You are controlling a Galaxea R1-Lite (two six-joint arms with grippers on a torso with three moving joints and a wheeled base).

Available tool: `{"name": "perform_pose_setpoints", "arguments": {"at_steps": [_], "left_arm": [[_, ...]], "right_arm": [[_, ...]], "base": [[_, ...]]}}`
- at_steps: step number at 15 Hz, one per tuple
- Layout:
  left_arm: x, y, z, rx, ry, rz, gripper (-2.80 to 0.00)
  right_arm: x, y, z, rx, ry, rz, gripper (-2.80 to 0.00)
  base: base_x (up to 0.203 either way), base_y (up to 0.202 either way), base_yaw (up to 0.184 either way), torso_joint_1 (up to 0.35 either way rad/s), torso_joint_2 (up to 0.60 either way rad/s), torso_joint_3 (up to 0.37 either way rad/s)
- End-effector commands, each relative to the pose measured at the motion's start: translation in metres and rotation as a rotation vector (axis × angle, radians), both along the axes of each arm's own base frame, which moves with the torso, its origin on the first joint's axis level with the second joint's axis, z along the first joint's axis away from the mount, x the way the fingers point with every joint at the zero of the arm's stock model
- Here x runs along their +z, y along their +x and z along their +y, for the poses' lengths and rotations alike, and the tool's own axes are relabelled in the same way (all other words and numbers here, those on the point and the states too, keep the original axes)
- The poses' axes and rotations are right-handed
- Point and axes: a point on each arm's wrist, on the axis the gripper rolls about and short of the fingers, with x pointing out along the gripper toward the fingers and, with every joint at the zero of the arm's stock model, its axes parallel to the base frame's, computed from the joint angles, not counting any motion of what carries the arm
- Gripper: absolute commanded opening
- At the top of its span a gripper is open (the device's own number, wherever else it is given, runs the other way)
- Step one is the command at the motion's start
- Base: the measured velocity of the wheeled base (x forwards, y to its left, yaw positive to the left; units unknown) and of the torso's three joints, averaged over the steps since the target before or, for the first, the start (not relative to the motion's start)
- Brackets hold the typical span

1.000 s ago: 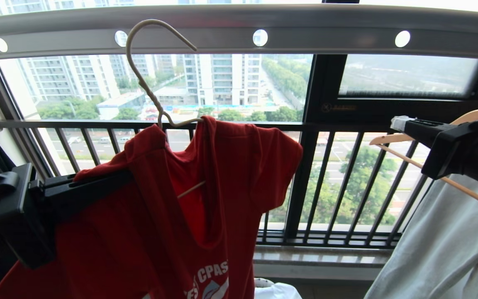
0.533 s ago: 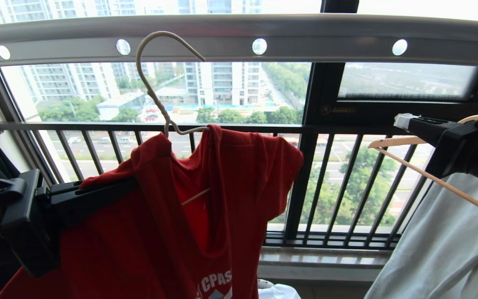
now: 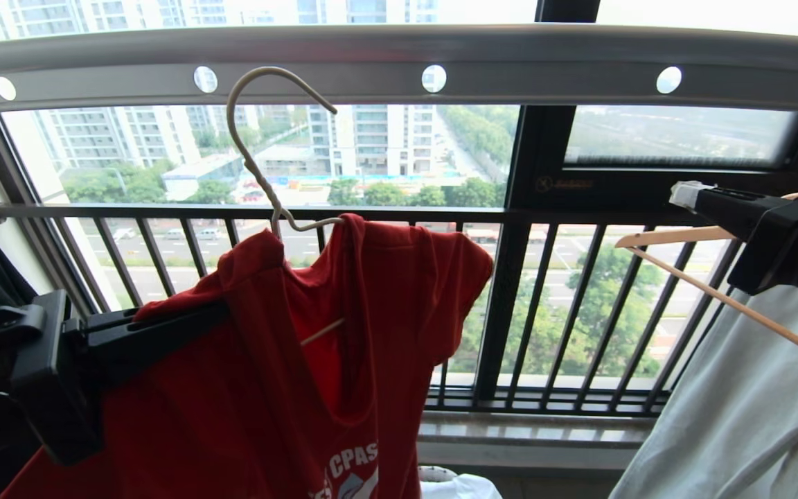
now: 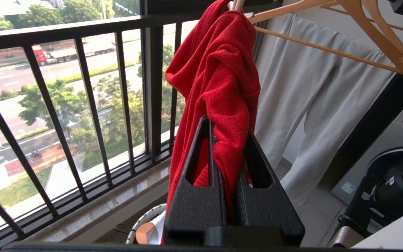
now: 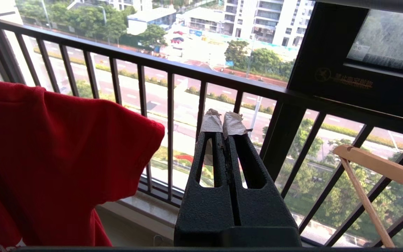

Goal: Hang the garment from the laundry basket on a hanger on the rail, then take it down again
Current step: Hang the clothes rack on the clothesline

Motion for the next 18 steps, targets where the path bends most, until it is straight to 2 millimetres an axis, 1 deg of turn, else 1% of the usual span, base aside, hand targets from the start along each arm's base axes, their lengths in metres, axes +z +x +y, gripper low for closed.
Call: {"name": "perform_pose_setpoints", "arguments": {"at_steps": [1, 5, 8, 11, 13, 18], "left_arm": [[-0.005, -0.004, 0.003, 0.053, 0.001, 0.005, -2.8], [-0.003, -0.017, 0.011, 0.166, -0.022, -0.02, -2.8], [-0.004, -0.029, 0.016, 0.202, -0.041, -0.039, -2.8], [-0.009, -0.03, 0.019, 0.332, -0.025, 0.016, -2.8], [-0.01, -0.034, 0.02, 0.343, -0.027, 0.017, -2.8], [-0.008, -0.031, 0.021, 0.394, -0.028, 0.019, -2.8]], "right_arm": [[0.002, -0.002, -0.001, -0.001, 0.003, -0.009, -2.8], [0.004, -0.002, -0.001, -0.001, 0.005, -0.013, -2.8], [0.003, -0.001, -0.001, -0.001, 0.004, -0.011, -2.8], [0.002, 0.0, 0.0, 0.001, 0.001, -0.002, -2.8], [0.001, 0.001, 0.001, 0.001, -0.002, 0.003, -2.8], [0.0, 0.001, 0.001, 0.006, -0.002, 0.005, -2.8]], "base": [[0.0, 0.0, 0.0, 0.0, 0.0, 0.0], [0.0, 0.0, 0.0, 0.0, 0.0, 0.0], [0.0, 0.0, 0.0, 0.0, 0.0, 0.0], [0.0, 0.0, 0.0, 0.0, 0.0, 0.0], [0.0, 0.0, 0.0, 0.0, 0.0, 0.0], [0.0, 0.0, 0.0, 0.0, 0.0, 0.0]]}}
